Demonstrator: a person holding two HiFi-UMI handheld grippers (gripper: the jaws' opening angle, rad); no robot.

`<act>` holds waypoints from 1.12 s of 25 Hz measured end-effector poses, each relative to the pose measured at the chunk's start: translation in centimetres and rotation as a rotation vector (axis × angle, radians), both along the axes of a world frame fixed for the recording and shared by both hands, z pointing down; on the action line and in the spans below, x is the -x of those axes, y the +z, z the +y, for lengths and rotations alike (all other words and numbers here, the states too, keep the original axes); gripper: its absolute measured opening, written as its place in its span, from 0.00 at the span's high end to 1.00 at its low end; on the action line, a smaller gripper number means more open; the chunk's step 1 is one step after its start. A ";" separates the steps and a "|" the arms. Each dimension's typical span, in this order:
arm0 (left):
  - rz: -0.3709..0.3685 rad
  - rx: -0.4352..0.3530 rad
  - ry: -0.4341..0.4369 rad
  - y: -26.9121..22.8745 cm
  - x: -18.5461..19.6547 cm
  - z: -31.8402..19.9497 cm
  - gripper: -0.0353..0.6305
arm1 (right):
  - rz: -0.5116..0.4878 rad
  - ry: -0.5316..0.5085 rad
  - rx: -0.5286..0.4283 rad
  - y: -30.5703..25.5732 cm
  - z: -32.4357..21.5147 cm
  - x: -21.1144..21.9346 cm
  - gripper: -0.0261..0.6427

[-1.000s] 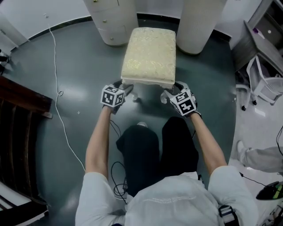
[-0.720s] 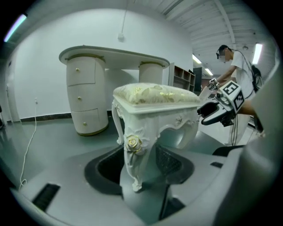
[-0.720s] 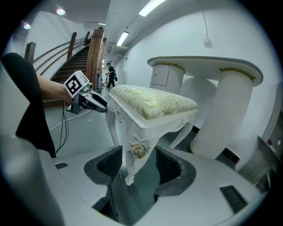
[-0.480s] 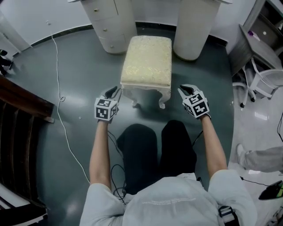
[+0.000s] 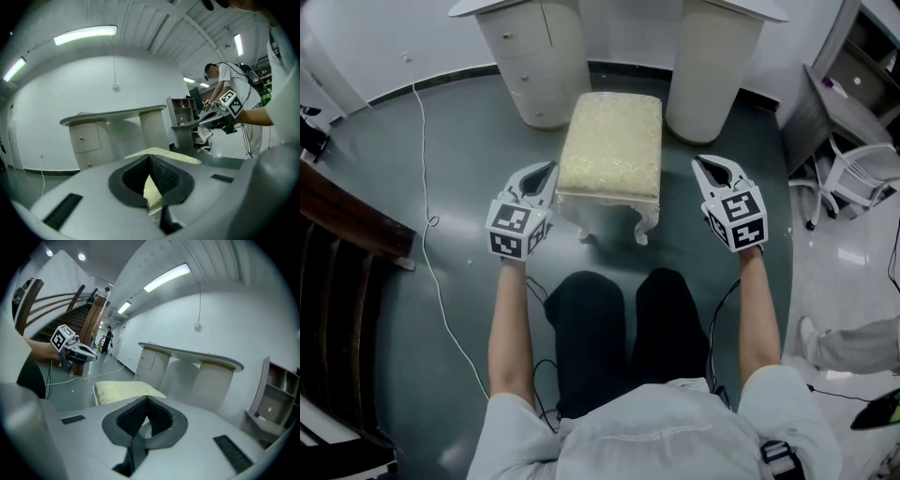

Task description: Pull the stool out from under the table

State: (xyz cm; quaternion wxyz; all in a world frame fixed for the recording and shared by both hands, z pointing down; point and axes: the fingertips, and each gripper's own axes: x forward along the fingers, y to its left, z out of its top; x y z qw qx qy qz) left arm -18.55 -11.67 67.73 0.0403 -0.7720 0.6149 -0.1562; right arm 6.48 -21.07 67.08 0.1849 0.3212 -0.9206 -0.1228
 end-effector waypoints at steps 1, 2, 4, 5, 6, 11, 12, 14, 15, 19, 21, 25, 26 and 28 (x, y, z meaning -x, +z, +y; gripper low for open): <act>-0.010 -0.016 0.005 -1.0 -0.2 -0.3 0.92 | -0.006 -0.007 -0.019 -1.0 0.1 0.3 0.94; -0.018 -0.030 0.010 -1.9 -0.4 -0.7 0.92 | -0.009 -0.014 -0.038 -2.0 0.1 0.5 0.94; -0.034 -0.053 0.025 -3.6 -0.9 -1.5 0.92 | -0.013 -0.024 -0.075 -3.8 0.0 1.1 0.94; -0.041 -0.063 0.037 -4.3 -1.2 -1.9 0.92 | -0.016 -0.026 -0.092 -4.6 -0.1 1.3 0.94; -0.047 -0.073 0.052 -5.0 -1.5 -2.3 0.92 | -0.020 -0.026 -0.107 -5.3 -0.3 1.4 0.94; -0.075 -0.105 0.118 -8.2 -3.2 -5.4 0.92 | -0.038 0.008 -0.129 -8.1 -2.4 1.7 0.94; -0.083 -0.101 0.126 -8.8 -3.2 -6.2 0.92 | -0.040 0.019 -0.122 -8.6 -3.1 1.8 0.94; -0.107 -0.087 0.145 -10.1 -3.0 -7.8 0.92 | -0.035 0.034 -0.101 -9.8 -4.3 2.2 0.94; -0.116 -0.082 0.157 -10.8 -2.9 -8.5 0.92 | -0.029 0.038 -0.091 -10.5 -5.0 2.4 0.94; -0.127 -0.077 0.185 -15.8 -1.7 -11.5 0.92 | -0.024 0.050 -0.071 -15.6 -7.8 3.4 0.94; -0.119 -0.075 0.189 -18.9 -1.1 -12.8 0.92 | -0.030 0.056 -0.069 -19.2 -9.1 4.0 0.94; -0.117 -0.055 0.194 -25.4 -0.2 -14.5 0.92 | -0.039 0.081 -0.065 -26.8 -10.9 4.4 0.94; -0.115 -0.050 0.188 -27.2 0.0 -14.8 0.92 | -0.038 0.085 -0.059 -28.7 -11.1 4.5 0.94; -0.110 -0.038 0.172 -31.0 0.5 -15.4 0.92 | -0.030 0.082 -0.042 -32.4 -11.2 4.9 0.94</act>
